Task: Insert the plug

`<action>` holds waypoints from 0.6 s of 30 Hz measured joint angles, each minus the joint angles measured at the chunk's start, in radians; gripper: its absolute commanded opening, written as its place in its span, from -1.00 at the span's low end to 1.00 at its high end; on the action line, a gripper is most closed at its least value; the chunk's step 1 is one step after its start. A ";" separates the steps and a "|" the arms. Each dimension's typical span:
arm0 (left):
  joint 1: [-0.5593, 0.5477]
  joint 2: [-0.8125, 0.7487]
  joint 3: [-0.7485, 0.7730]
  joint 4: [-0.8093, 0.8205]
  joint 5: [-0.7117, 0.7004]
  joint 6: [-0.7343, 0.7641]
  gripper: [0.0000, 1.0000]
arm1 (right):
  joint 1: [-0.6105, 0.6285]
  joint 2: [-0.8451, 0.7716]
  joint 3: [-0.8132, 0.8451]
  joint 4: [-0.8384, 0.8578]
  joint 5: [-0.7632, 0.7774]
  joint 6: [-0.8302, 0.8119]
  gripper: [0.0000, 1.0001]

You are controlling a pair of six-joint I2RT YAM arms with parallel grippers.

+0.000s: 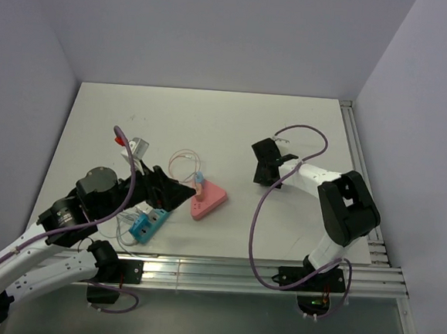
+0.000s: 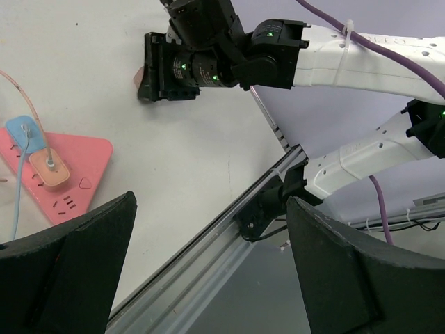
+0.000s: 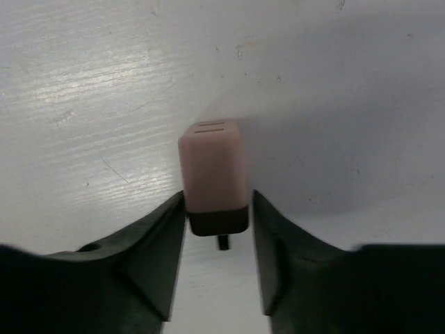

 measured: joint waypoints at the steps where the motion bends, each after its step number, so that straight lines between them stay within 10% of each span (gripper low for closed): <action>1: 0.000 0.002 0.000 0.000 0.000 -0.003 0.88 | 0.000 0.000 0.000 0.005 0.005 -0.007 -0.20; 2: 0.000 0.006 0.000 0.001 0.000 -0.006 0.87 | 0.000 0.000 0.000 0.009 0.009 -0.010 -0.37; 3: 0.000 0.012 0.000 0.001 0.000 -0.007 0.87 | 0.000 0.000 0.000 0.012 0.012 -0.016 -0.97; 12: 0.000 0.041 0.000 0.002 0.012 0.007 0.65 | 0.000 -0.153 -0.068 0.067 -0.089 -0.141 -1.00; 18: 0.000 -0.043 -0.006 0.054 0.085 0.063 0.47 | -0.008 -0.513 -0.146 0.188 -0.704 -0.251 -1.00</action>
